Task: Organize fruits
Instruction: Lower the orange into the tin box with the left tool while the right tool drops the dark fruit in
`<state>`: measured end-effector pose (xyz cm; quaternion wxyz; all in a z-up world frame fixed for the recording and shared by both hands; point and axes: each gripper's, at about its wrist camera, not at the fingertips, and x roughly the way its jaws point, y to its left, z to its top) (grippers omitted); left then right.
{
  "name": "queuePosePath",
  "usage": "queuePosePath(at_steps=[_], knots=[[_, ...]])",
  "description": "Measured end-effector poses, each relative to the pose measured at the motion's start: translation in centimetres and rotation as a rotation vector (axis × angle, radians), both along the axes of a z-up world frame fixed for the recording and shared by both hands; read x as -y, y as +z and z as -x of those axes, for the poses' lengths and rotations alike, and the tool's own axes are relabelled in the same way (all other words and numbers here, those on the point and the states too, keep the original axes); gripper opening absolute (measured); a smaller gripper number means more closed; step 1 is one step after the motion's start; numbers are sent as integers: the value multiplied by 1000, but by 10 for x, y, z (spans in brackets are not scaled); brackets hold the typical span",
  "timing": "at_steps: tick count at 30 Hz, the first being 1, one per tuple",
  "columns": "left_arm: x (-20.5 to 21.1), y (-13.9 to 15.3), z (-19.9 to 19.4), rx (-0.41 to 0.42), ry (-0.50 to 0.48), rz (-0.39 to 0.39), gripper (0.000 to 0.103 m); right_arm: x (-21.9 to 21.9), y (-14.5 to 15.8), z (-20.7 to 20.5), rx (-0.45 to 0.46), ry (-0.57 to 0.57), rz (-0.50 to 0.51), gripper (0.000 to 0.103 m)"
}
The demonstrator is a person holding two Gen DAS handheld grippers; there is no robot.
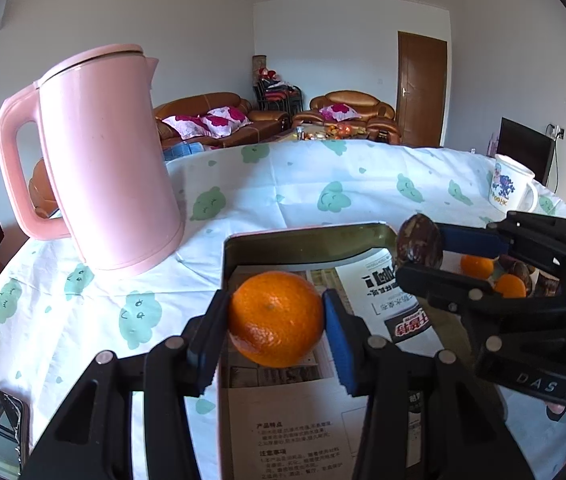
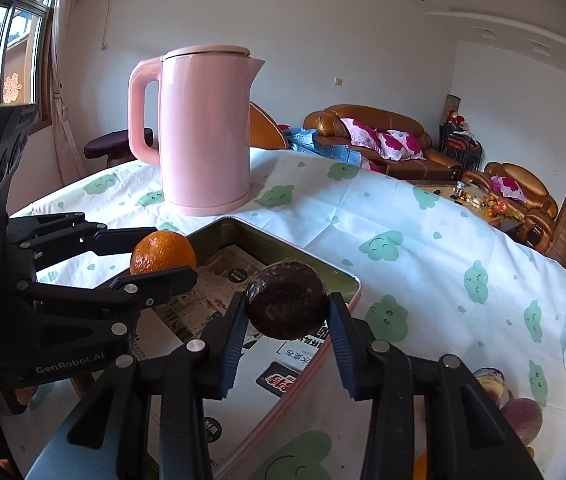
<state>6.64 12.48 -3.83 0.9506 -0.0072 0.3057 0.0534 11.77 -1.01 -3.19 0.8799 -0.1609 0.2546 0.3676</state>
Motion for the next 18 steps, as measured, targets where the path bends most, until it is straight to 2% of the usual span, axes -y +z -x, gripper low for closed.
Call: queuePosePath(at_steps=[18], knots=[[0,-9,-9,-40,0,-11,48,-12,-16,-1,-28,20,38,42]])
